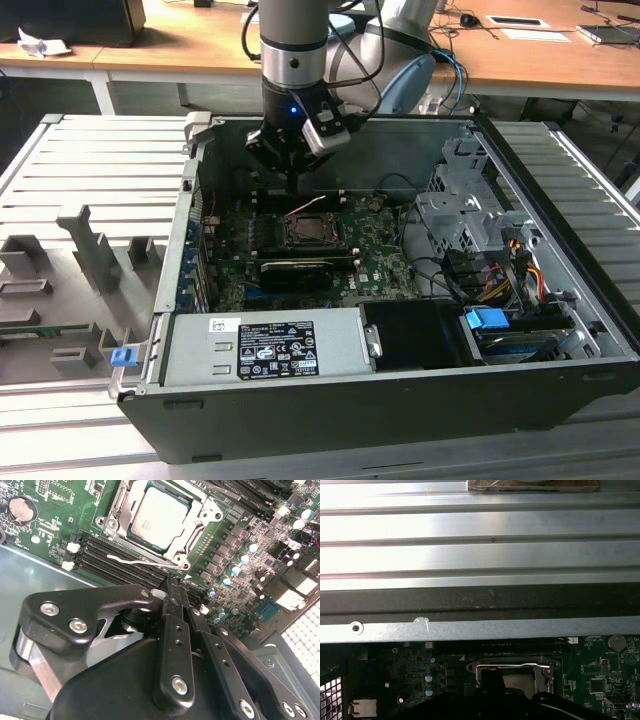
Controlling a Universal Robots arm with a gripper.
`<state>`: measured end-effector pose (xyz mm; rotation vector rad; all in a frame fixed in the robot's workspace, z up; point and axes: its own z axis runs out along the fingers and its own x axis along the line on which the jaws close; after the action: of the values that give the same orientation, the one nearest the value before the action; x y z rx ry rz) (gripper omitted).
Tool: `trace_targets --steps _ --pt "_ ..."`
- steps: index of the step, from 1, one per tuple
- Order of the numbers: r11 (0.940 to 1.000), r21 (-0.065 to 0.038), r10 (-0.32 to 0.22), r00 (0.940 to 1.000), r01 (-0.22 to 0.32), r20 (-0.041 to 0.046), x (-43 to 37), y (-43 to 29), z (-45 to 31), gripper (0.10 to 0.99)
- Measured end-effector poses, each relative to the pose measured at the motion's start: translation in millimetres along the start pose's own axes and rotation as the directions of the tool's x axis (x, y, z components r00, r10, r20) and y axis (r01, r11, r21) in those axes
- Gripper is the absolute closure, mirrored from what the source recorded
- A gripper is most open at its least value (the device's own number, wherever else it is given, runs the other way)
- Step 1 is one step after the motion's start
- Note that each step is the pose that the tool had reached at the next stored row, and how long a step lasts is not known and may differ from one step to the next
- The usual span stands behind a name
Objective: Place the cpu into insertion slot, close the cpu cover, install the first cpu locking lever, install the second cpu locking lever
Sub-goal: 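Install the first cpu locking lever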
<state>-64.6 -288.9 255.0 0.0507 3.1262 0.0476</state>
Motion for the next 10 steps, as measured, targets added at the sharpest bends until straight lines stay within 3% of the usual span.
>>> trace_targets --steps 10 --pt "1.0 0.0 -0.001 1.0 0.001 0.0 -3.4 0.1 1.1 0.98"
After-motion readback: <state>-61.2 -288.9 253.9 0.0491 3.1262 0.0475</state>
